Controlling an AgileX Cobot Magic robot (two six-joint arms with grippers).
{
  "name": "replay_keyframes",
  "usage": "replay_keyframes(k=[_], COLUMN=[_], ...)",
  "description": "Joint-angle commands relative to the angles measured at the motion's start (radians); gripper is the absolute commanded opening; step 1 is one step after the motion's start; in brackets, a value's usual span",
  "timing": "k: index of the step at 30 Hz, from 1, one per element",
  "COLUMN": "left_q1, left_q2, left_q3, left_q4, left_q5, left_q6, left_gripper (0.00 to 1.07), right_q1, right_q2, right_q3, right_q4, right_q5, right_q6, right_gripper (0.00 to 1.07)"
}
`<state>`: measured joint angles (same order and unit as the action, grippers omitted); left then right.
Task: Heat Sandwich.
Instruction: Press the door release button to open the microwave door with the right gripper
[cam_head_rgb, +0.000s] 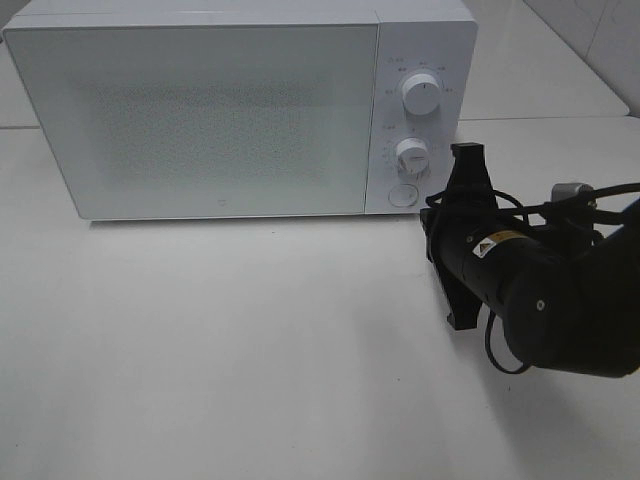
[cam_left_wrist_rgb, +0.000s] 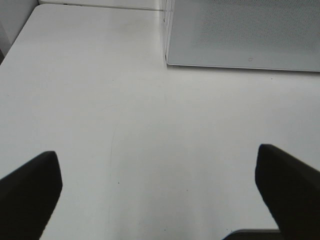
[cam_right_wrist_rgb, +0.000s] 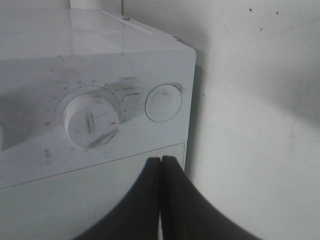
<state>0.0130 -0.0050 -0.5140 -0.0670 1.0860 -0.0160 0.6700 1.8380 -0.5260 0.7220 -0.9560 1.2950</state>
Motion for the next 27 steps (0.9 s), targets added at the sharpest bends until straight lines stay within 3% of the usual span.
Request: replay_keyframes(k=[1, 15, 27], left_q1=[0.002, 0.002, 0.002], left_q2=[-0.005, -0.005, -0.005], left_q3=[-0.001, -0.001, -0.001], left_q4=[-0.008, -0.008, -0.008], left_q5=[-0.013, -0.013, -0.013], left_q6=[-0.001, -0.001, -0.001], left_gripper=[0.98, 0.98, 0.98], right_q1=[-0.029, -0.108, -0.108], right_q2=[0.034, 0.146, 0.217], right_q3=[-0.051, -0.184, -0.258], right_q4=[-0.044, -0.090, -0.094], right_q5=[0.014, 0.064, 0.088], right_q6=[0.006, 0.007, 0.014], right_gripper=[0.00, 0.00, 0.00])
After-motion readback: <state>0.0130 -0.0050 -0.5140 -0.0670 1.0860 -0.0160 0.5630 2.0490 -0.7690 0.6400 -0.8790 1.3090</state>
